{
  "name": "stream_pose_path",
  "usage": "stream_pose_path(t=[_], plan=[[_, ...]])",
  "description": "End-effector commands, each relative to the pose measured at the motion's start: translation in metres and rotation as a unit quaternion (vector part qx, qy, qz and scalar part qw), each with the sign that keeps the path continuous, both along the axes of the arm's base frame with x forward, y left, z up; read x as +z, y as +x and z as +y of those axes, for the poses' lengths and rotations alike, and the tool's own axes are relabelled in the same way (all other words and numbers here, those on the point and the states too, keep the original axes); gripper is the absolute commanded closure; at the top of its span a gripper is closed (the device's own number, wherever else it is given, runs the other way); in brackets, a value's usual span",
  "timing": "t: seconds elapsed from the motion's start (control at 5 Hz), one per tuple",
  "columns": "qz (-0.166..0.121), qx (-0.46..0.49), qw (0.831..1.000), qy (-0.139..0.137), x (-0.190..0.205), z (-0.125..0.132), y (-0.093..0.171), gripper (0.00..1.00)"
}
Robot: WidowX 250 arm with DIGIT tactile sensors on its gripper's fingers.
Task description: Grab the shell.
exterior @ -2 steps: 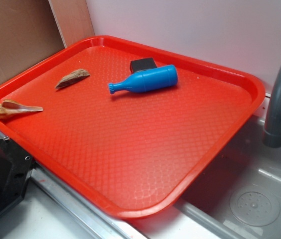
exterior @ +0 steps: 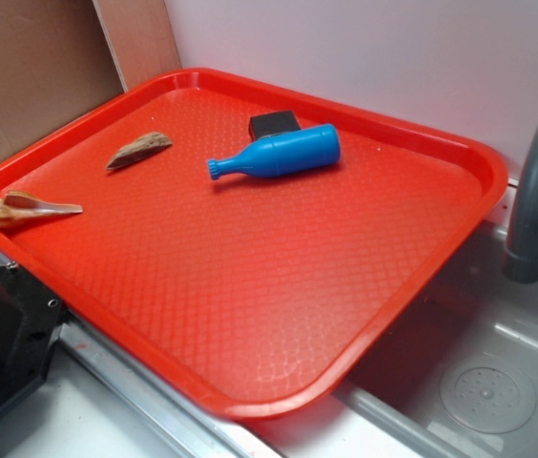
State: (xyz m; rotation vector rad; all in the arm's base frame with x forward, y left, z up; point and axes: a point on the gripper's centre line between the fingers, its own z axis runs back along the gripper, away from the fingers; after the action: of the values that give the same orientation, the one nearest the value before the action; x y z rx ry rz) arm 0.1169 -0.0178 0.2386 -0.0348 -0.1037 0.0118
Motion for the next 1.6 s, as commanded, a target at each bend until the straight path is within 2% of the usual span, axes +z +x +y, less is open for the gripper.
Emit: stream_pose_path(t=[0.0, 0.2, 0.4, 0.6, 1.2, 1.4], plan=[[0.014, -0.105, 0.994, 0.015, -0.053, 0.032, 0.0, 0.0], [0.03, -0.143, 0.989, 0.021, -0.098, 0.071, -0.007, 0.0], [0.065, -0.149, 0.985, 0.062, -0.126, 0.099, -0.01, 0.0], [-0.004, -0.001, 0.985, 0.174, -0.105, 0.101, -0.023, 0.0], [-0.004, -0.001, 0.985, 0.174, -0.105, 0.101, -0.023, 0.0], [0.02, -0.059, 0.994, 0.087, -0.13, 0.127, -0.019, 0.0]])
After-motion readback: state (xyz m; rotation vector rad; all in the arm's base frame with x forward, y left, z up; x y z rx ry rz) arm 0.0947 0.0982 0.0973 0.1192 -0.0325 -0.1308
